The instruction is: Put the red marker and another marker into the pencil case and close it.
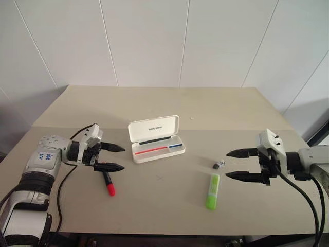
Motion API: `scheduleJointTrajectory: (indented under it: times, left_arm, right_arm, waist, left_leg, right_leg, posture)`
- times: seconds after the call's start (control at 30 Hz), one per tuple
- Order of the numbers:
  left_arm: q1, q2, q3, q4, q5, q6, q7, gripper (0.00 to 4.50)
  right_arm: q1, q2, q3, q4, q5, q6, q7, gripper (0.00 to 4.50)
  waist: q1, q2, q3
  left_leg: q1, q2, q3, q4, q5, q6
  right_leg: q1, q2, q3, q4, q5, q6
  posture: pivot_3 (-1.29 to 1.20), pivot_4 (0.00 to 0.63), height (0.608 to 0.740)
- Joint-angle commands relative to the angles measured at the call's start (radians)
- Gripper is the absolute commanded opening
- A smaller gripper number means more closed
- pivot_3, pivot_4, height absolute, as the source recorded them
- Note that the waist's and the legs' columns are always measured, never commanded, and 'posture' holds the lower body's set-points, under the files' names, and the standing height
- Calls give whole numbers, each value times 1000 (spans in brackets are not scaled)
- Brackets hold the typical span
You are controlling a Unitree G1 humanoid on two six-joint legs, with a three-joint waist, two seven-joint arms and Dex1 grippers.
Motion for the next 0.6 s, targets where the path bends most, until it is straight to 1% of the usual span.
scheduleJointTrajectory:
  times: [0.03, 0.1, 0.2, 0.4, 0.6]
  left_arm:
    - [-38, -21, -1, 19, 9, -34, -96, 4450]
    - [-44, -41, -6, 28, 15, -50, -85, 4450]
    - [-63, -97, -18, 21, 22, -47, -52, 4450]
    - [-102, -193, -45, 55, 88, -82, 31, 4450]
    - [-99, -238, -58, 69, 149, -57, 100, 4450]
  right_arm:
    - [3, 20, -40, -51, 33, 12, -39, 4500]
    - [-1, 36, -36, -60, 39, 14, -59, 4500]
    - [-13, 50, -31, -62, 40, 13, -81, 4500]
    - [8, 93, -28, -119, 63, 35, -140, 4500]
    - [60, 130, -33, -176, 79, 49, -196, 4500]
  waist:
    - [0, 0, 0]
    - [1, 0, 0]
    - [1, 0, 0]
    - [1, 0, 0]
    - [-1, -1, 0]
  left_leg:
    - [0, 0, 0, 0, 0, 0]
    - [0, 0, 0, 0, 0, 0]
    - [0, 0, 0, 0, 0, 0]
    - [-1, 0, 0, 1, 0, 0]
    - [-1, 0, 0, 3, 0, 0]
  right_leg:
    - [0, 0, 0, 0, 0, 0]
    - [0, 0, 0, 0, 0, 0]
    - [0, 0, 0, 0, 0, 0]
    - [0, 0, 0, 1, 0, 0]
    - [0, 0, 0, 3, 0, 1]
  posture:
    - [0, 150, 740]
    - [0, 150, 740]
    - [0, 150, 740]
    - [0, 150, 740]
    - [0, 150, 740]
